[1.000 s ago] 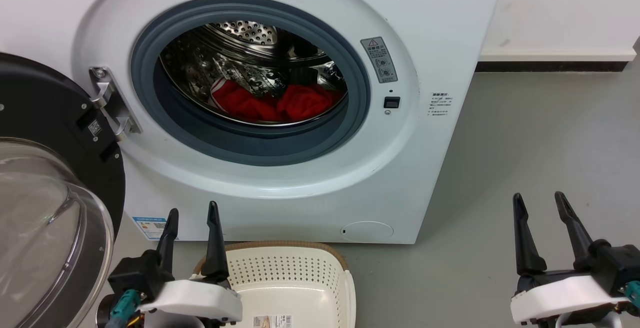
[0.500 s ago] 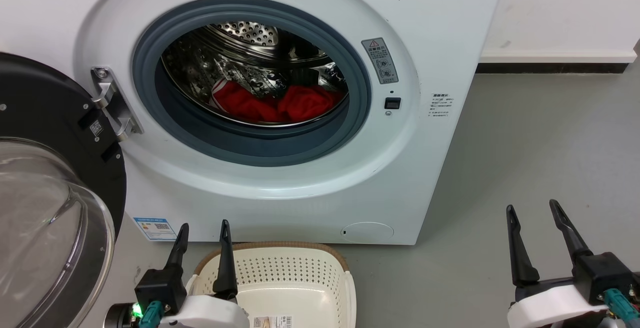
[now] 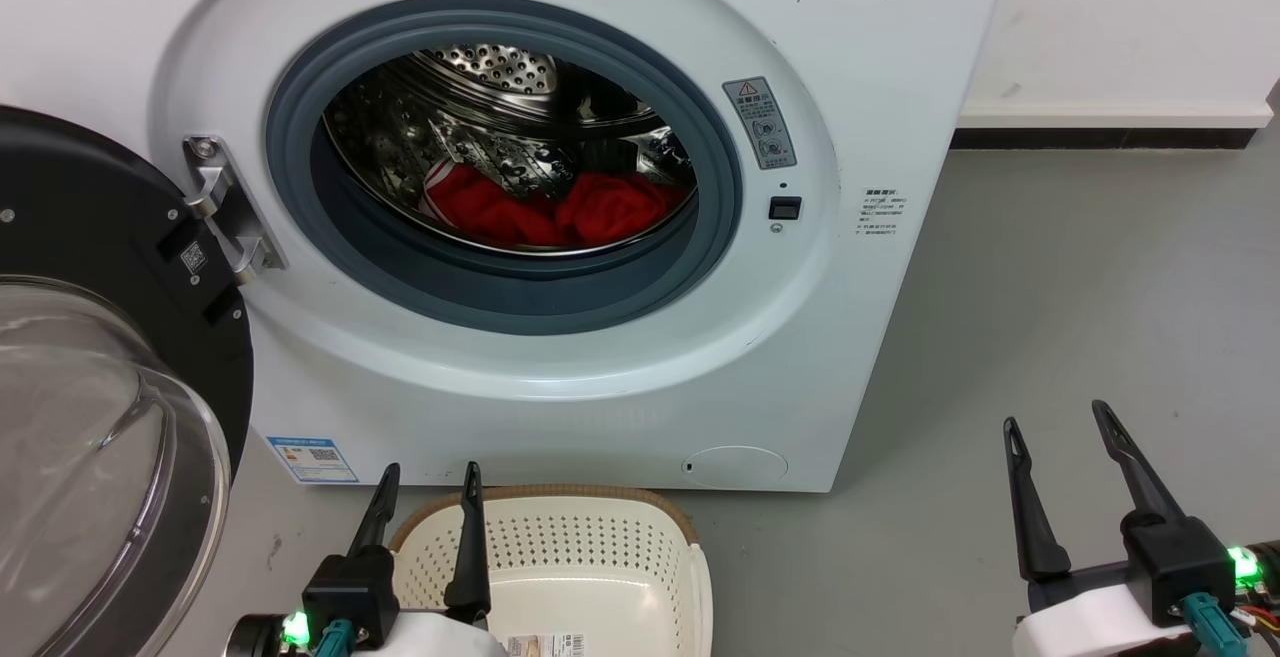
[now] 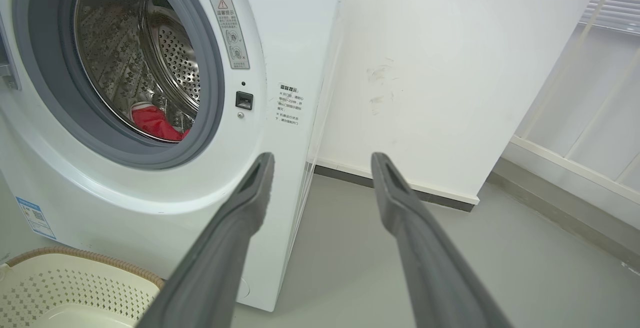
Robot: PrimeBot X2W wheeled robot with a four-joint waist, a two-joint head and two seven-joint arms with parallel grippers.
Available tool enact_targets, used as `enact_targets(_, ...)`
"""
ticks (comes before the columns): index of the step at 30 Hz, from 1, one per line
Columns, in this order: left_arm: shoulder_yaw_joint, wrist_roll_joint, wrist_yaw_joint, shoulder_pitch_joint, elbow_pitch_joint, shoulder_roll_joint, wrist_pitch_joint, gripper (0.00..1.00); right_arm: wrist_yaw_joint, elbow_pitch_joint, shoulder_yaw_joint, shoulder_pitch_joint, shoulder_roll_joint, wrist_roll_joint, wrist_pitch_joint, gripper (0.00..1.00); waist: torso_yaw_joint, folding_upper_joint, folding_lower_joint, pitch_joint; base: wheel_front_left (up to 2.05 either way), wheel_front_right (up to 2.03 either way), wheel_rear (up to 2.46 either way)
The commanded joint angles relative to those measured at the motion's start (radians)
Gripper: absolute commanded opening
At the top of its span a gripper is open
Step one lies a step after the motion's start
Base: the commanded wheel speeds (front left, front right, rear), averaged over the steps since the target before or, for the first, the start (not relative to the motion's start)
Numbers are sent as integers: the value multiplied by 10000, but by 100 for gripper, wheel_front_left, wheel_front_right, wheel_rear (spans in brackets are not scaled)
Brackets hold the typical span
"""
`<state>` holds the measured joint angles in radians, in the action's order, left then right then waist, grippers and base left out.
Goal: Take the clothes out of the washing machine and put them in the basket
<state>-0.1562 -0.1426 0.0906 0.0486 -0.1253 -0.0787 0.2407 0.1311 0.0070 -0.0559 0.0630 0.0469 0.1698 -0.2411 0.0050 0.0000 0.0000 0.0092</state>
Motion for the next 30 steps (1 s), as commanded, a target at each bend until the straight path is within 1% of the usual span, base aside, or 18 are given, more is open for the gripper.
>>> enact_targets(1,10,109,-58,65,52,46,68,100,-5,-74,15,121,54,143,-60,100,3,0,0,3,0,0,0)
enact_targets(7,192,507,-331,106,306,139,181,100,-6,-156,44,159,55,91,-169,100,9,0,0,32,0,0,0)
enact_targets(11,280,819,-437,154,422,194,246,100,-6,18,-42,191,55,-206,-245,100,-1,0,0,54,0,0,0)
enact_targets(14,345,878,-499,181,480,222,261,100,-7,351,-156,177,56,-1053,-243,100,-11,0,0,57,0,0,0)
enact_targets(16,383,896,-544,197,509,239,252,100,-7,510,-91,112,48,-1206,-243,100,-16,0,0,51,0,0,0)
enact_targets(22,411,968,-616,232,552,267,250,100,-7,939,-115,6,46,-1178,-243,100,-22,0,0,28,0,0,0)
enact_targets(30,413,1003,-609,251,574,286,250,100,-7,1060,-91,-50,46,-1192,-243,100,-34,0,0,22,0,0,0)
